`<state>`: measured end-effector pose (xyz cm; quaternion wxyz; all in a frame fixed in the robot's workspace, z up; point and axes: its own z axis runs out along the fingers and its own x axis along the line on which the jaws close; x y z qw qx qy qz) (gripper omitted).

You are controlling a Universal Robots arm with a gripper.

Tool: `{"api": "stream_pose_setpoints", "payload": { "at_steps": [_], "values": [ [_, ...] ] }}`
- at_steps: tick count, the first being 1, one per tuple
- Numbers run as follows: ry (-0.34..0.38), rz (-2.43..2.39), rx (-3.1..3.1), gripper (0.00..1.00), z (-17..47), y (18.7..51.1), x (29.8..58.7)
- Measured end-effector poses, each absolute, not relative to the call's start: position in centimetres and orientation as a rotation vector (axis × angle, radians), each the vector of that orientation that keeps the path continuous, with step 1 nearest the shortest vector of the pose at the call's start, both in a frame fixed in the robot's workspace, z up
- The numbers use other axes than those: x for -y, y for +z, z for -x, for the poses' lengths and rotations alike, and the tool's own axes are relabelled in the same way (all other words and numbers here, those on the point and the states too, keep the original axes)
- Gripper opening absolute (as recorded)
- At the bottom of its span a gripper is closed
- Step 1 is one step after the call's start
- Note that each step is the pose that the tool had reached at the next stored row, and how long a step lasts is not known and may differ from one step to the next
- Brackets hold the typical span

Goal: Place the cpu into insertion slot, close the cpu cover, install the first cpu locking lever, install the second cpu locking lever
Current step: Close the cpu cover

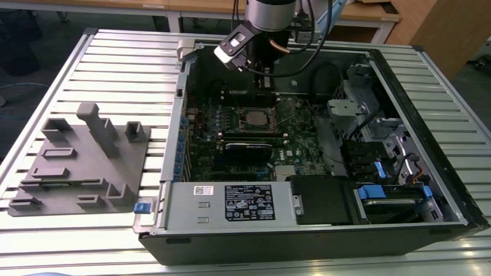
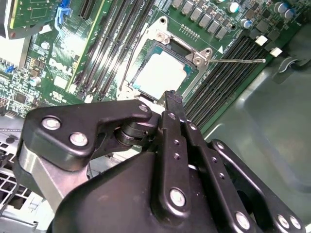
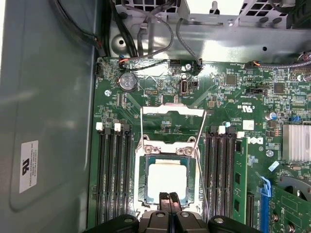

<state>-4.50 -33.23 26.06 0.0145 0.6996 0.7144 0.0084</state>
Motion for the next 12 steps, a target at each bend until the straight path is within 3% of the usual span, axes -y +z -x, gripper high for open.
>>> {"api": "stream_pose_setpoints", "payload": {
  "at_steps": [12],
  "values": [
    [0.026,-2.177,-2.224,0.11,4.42,26.07,33.24]
  ]
}}
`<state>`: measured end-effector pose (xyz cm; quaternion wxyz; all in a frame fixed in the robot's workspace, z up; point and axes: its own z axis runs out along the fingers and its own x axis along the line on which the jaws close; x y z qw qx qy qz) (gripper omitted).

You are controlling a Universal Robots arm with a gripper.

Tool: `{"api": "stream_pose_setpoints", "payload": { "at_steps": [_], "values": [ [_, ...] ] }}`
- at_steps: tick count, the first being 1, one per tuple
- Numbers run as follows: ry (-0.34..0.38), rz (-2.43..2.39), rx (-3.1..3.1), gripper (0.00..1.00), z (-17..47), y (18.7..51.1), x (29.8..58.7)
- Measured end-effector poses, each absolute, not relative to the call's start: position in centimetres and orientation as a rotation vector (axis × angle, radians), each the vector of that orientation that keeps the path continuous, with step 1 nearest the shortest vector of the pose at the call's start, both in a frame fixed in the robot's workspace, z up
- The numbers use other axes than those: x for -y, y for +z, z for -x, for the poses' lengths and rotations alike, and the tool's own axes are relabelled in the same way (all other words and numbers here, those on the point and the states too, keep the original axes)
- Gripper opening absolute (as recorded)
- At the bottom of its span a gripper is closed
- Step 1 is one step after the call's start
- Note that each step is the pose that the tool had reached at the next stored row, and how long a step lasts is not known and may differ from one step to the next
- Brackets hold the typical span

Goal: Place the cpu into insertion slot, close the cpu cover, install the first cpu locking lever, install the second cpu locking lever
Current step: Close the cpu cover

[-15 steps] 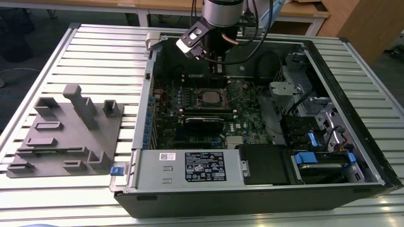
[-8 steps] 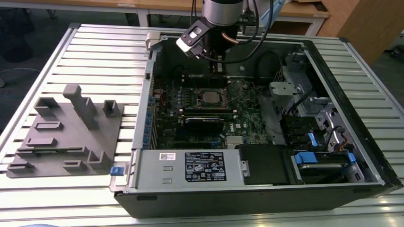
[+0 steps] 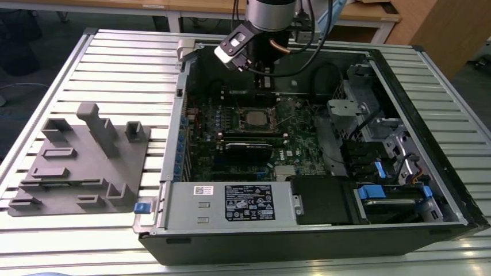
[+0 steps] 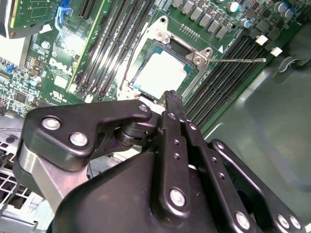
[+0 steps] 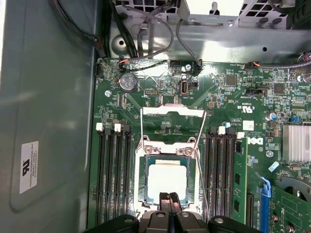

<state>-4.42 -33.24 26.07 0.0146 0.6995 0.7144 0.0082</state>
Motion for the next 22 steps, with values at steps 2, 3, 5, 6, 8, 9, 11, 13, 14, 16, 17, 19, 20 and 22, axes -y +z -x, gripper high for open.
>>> {"api": "stream_pose_setpoints", "payload": {
  "at_steps": [2,3,5,6,8,9,11,13,14,16,17,19,20,22],
  "values": [
    [0.025,-2.177,-2.224,0.11,4.3,26.1,33.2],
    [0.025,-2.178,-2.224,0.11,4.2,26.1,33.2],
    [0.026,-2.178,-2.224,0.11,3.9,26.1,33.2],
    [0.026,-2.178,-2.224,0.11,3.8,26.1,33.2],
    [0.026,-2.178,-2.224,0.11,3.4,26.0,33.2],
    [0.026,-2.177,-2.224,0.11,3.2,26.0,33.2],
    [0.026,-2.178,-2.224,0.11,2.8,26.0,33.2],
    [0.026,-2.178,-2.224,0.11,2.5,26.0,33.2],
    [0.026,-2.178,-2.224,0.11,2.3,26.0,33.2],
    [0.026,-2.178,-2.224,0.11,2.0,26.0,33.2],
    [0.026,-2.178,-2.224,0.11,1.8,26.0,33.2],
    [0.026,-2.178,-2.224,0.11,1.5,26.0,33.2],
    [0.026,-2.178,-2.224,0.11,1.3,26.0,33.2],
    [0.026,-2.178,-2.224,0.11,0.9,26.0,33.2]
  ]
}}
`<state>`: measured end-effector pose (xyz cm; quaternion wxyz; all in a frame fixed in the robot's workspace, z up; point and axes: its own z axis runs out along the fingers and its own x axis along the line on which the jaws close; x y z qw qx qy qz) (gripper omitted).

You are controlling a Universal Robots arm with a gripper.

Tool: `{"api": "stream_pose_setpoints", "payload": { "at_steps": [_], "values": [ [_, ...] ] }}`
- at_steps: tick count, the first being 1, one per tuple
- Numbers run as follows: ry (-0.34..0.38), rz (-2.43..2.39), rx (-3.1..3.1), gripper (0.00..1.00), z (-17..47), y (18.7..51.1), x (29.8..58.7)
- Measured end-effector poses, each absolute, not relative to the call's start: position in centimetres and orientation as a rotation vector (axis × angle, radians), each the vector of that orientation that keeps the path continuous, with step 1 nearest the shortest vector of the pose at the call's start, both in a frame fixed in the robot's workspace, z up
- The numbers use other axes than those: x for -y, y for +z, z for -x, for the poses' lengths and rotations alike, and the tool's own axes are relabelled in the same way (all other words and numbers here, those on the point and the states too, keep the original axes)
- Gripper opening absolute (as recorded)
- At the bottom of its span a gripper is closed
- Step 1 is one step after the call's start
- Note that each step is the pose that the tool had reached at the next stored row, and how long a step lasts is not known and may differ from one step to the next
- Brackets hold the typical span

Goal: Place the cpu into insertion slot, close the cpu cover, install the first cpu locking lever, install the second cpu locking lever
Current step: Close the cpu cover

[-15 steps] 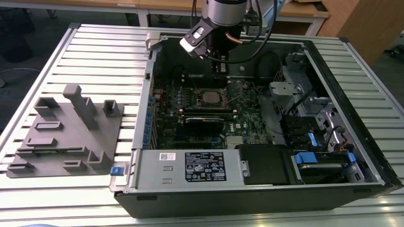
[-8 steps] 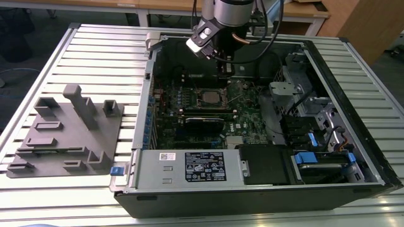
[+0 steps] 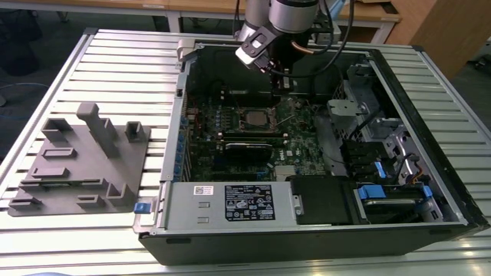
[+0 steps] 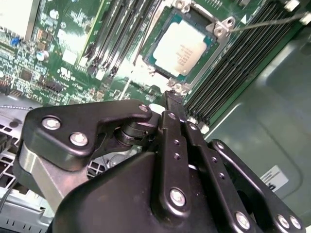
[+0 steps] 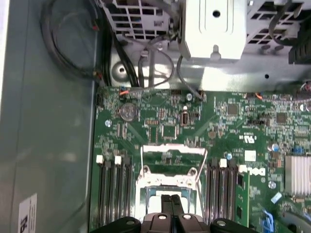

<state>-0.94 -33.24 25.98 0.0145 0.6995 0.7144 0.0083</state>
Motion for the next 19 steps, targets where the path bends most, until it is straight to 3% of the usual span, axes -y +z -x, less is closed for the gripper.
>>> {"api": "stream_pose_setpoints", "payload": {
  "at_steps": [19],
  "values": [
    [0.026,-2.178,-2.224,0.11,-2.9,25.9,33.2]
  ]
}}
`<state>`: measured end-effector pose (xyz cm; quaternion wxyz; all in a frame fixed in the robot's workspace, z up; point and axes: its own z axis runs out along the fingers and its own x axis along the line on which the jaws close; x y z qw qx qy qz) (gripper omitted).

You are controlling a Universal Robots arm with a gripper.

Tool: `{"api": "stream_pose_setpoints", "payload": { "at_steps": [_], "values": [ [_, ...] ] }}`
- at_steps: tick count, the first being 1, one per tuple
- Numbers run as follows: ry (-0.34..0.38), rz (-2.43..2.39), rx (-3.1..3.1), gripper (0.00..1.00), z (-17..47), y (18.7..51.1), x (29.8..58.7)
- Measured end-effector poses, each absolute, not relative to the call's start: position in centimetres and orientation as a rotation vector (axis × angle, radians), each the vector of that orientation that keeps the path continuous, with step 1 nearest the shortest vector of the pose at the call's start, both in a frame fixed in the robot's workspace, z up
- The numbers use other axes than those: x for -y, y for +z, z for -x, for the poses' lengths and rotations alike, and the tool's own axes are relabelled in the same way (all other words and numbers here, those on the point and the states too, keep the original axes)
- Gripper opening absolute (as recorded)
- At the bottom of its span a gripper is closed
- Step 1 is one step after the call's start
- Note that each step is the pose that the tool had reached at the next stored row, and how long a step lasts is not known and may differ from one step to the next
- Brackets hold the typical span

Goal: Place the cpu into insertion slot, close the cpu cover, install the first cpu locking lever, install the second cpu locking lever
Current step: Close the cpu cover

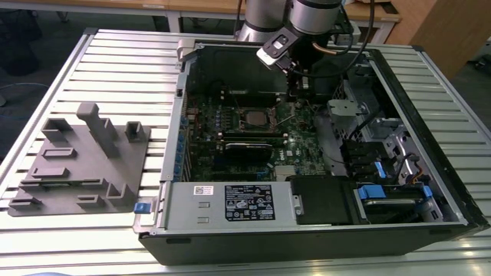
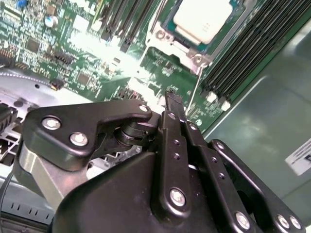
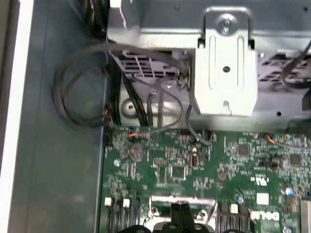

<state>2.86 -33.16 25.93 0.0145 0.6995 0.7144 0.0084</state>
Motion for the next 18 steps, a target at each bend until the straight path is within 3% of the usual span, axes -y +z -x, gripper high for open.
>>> {"api": "stream_pose_setpoints", "payload": {
  "at_steps": [18],
  "values": [
    [0.026,-2.178,-2.224,0.11,-5.7,25.9,33.1]
  ]
}}
